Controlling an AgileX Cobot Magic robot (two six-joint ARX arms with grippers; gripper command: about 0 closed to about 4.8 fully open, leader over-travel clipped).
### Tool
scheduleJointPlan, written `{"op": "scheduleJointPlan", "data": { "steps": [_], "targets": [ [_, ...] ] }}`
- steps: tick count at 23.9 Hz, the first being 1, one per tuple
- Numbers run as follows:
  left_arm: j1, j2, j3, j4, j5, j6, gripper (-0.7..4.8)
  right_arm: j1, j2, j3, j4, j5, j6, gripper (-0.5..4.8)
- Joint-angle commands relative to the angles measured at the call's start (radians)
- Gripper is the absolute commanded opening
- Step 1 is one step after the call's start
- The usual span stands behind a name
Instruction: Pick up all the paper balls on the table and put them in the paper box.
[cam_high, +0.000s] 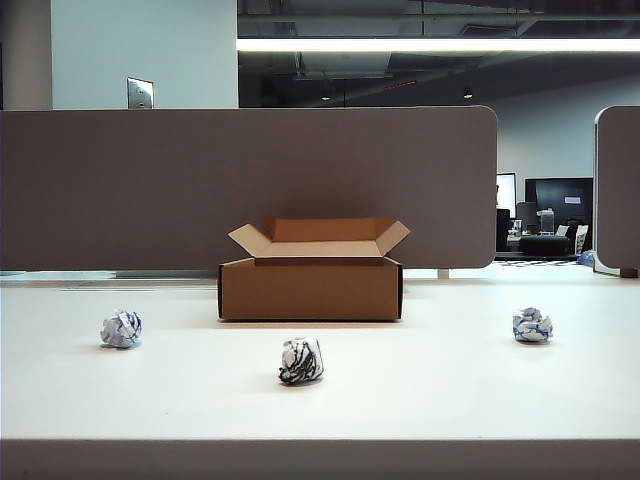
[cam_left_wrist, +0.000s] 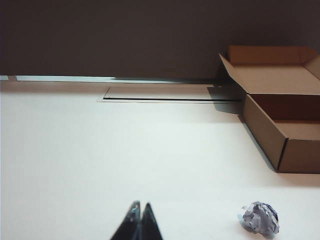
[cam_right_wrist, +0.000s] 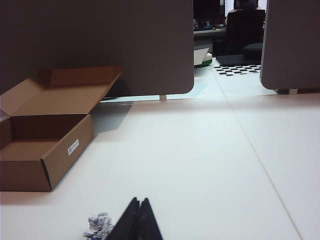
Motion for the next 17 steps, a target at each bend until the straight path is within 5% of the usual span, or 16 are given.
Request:
{"op": "scheduleJointPlan", "data": {
  "steps": [1,8,13,17],
  "targets": [
    [-0.001,0.000,0.002,0.012,0.004,0.000,-0.05,0.000,-0.002,-0.005,0.023,0.003,0.007,-0.01],
    [-0.001,0.001,0.011,0.000,0.003,-0.013,-0.03,0.000,-0.002,-0.002,0.027,0.002,-0.045,-0.01],
    [0.000,0.004,0.190,-0.070,0.021,-0.043,-0.05,0.002,-0.001,0.020,0.241,0.011,0.075,-0.03],
    [0.000,0.063,0.369,-0.160,0.020,-0.063,-0.05,0.002,0.037,0.171,0.170,0.036,0.142,-0.05]
  ]
}}
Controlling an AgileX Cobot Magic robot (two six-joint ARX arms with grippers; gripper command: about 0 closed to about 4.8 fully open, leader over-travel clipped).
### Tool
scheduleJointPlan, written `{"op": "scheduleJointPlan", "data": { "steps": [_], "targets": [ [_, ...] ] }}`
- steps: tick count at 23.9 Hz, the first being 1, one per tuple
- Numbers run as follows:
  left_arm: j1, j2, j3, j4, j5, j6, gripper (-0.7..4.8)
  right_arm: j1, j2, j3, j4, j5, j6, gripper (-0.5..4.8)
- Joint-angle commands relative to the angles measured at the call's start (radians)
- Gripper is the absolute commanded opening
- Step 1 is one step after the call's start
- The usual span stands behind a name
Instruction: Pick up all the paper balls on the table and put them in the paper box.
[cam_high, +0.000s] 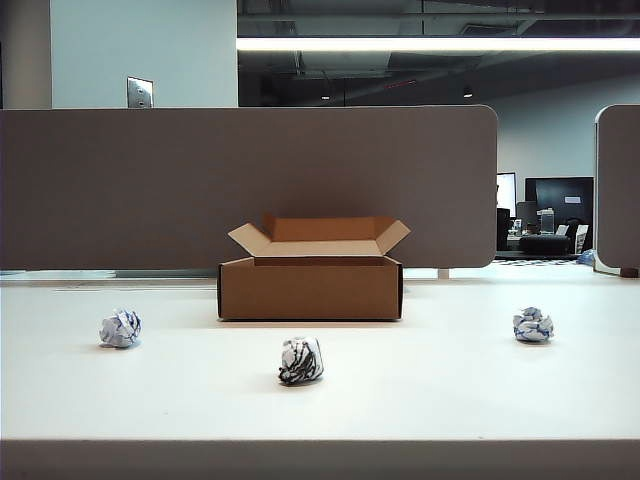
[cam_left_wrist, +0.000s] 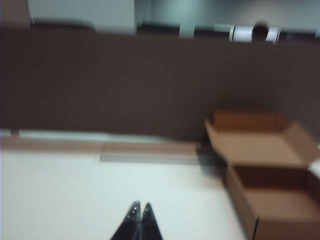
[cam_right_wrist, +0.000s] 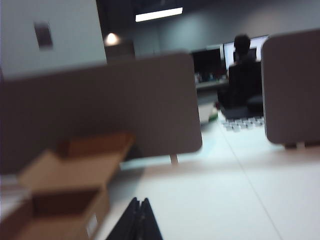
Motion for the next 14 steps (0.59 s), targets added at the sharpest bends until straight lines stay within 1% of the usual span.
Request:
{"op": "scheduleJointPlan", "data": {
  "steps": [1,2,4,5,7,9,11,14],
  "targets": [
    [0.000,0.107,0.171,-0.057,0.004,-0.013,-0.05,-0.001,0.089,0.209,-0.065,0.034,0.002,-0.05],
    [0.000,0.182,0.237,-0.055,0.005,-0.013,-0.05,-0.001,0.164,0.303,-0.102,0.037,-0.095,-0.05],
    [0.000,0.276,0.302,-0.061,0.007,-0.015,-0.05,-0.001,0.251,0.397,-0.128,0.037,-0.169,-0.05],
    [0.000,0.319,0.327,-0.060,0.015,-0.026,-0.05,-0.001,0.310,0.455,-0.145,0.037,-0.193,-0.05],
    [-0.001,0.414,0.386,-0.069,0.038,-0.105,-0.05,-0.001,0.412,0.548,-0.166,0.037,-0.195,-0.05],
    [-0.001,0.481,0.417,-0.069,0.052,-0.153,-0.05,-0.001,0.514,0.621,-0.177,0.037,-0.195,-0.05],
    [-0.001,0.610,0.434,-0.025,0.146,-0.117,-0.05,0.000,0.700,0.728,-0.224,0.032,-0.206,-0.05],
    [-0.003,0.711,0.434,-0.012,0.201,-0.067,-0.05,0.008,0.829,0.793,-0.315,0.025,-0.219,-0.05]
  ]
}}
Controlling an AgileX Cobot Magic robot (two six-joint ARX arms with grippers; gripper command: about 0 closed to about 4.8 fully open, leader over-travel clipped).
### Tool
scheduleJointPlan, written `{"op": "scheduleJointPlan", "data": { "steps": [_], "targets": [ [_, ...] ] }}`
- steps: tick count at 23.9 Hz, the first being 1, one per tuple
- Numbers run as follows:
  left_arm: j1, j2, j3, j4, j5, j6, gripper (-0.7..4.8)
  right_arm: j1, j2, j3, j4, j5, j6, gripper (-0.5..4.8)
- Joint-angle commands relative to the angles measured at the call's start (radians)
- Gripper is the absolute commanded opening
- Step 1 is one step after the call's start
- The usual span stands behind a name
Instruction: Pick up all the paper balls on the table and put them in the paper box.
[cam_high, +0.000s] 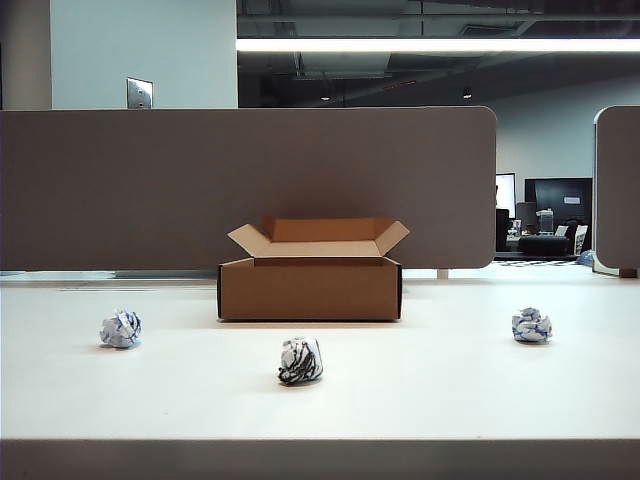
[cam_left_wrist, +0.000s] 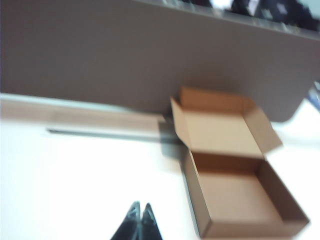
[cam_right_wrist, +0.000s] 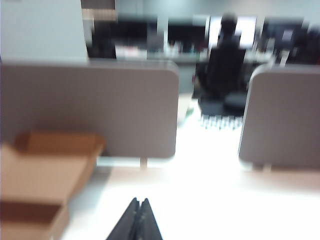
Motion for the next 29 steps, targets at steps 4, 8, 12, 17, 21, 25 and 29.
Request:
{"op": "scheduleJointPlan", "data": {
  "steps": [4,8,12,17,21,25,29],
  "targets": [
    [-0.058,0.225,0.004,0.015,0.140,0.182,0.14,0.039,0.256,0.091,-0.165,-0.008,-0.021,-0.05],
    [-0.134,0.327,0.004,0.004,0.157,0.270,1.55,0.066,0.355,0.091,-0.182,-0.015,-0.021,0.24],
    [-0.210,0.445,0.004,0.002,0.140,0.414,1.57,0.090,0.473,0.091,-0.204,-0.051,-0.018,1.59],
    [-0.232,0.591,0.006,0.000,0.082,0.449,2.26,0.125,0.594,0.091,-0.181,-0.050,0.003,3.68],
    [-0.232,0.704,0.006,0.026,0.024,0.463,2.41,0.130,0.666,0.091,-0.158,-0.049,0.100,4.79],
    [-0.233,0.787,0.006,0.079,0.019,0.466,2.47,0.130,0.722,0.091,-0.139,-0.029,0.098,4.79],
    [-0.233,0.822,0.006,0.110,0.022,0.463,2.47,0.131,0.768,0.091,-0.134,-0.026,0.099,4.79]
  ]
}}
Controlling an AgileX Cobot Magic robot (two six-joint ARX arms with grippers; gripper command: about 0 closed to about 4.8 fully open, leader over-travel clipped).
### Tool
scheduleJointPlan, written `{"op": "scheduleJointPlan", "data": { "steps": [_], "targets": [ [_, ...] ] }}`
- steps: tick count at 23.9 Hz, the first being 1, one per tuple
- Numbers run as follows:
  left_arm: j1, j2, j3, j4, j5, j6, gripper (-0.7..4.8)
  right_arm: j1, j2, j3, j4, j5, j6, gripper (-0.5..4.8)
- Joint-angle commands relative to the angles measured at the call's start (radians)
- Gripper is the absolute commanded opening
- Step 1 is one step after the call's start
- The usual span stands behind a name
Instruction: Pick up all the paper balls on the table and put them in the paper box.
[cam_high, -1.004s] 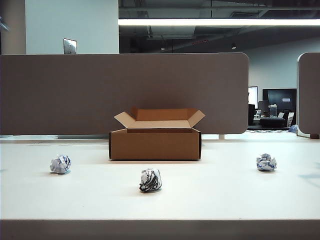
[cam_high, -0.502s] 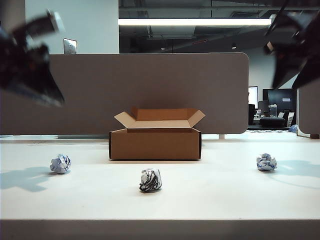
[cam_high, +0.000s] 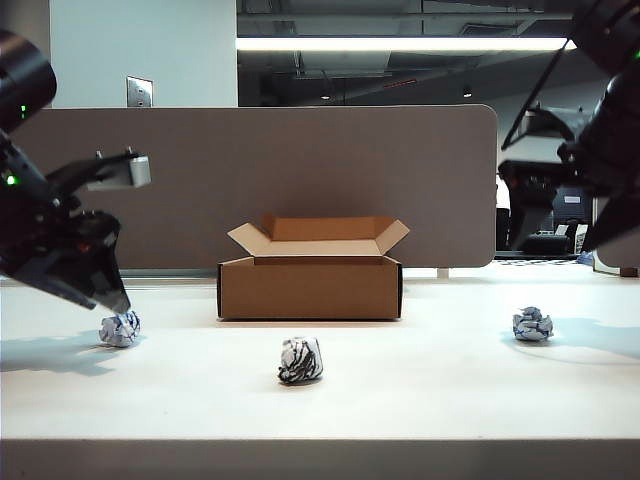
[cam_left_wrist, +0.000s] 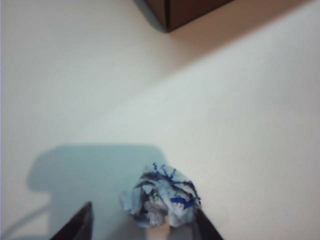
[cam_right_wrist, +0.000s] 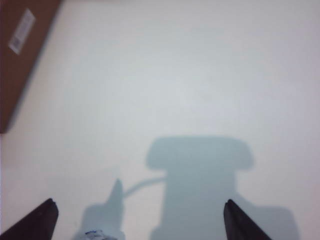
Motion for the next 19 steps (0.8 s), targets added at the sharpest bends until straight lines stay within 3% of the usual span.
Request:
{"op": "scheduleJointPlan", "data": {
  "steps": [1,5,14,19],
  "targets": [
    [0.000,0.010,0.006,0.062,0.002,0.000,2.48,0.002,0.036,0.005,0.031,0.004,0.003,4.79],
    [0.000,0.014,0.006,0.128,0.005,-0.014,3.46,0.002,0.060,0.005,0.033,0.004,0.004,4.79],
    [-0.003,0.106,0.054,0.103,0.036,-0.045,3.46,0.002,0.067,0.004,0.022,0.004,0.025,4.79],
    [-0.003,0.182,0.163,-0.059,0.033,-0.046,3.45,0.005,0.067,0.004,0.016,0.004,0.034,4.79]
  ]
}}
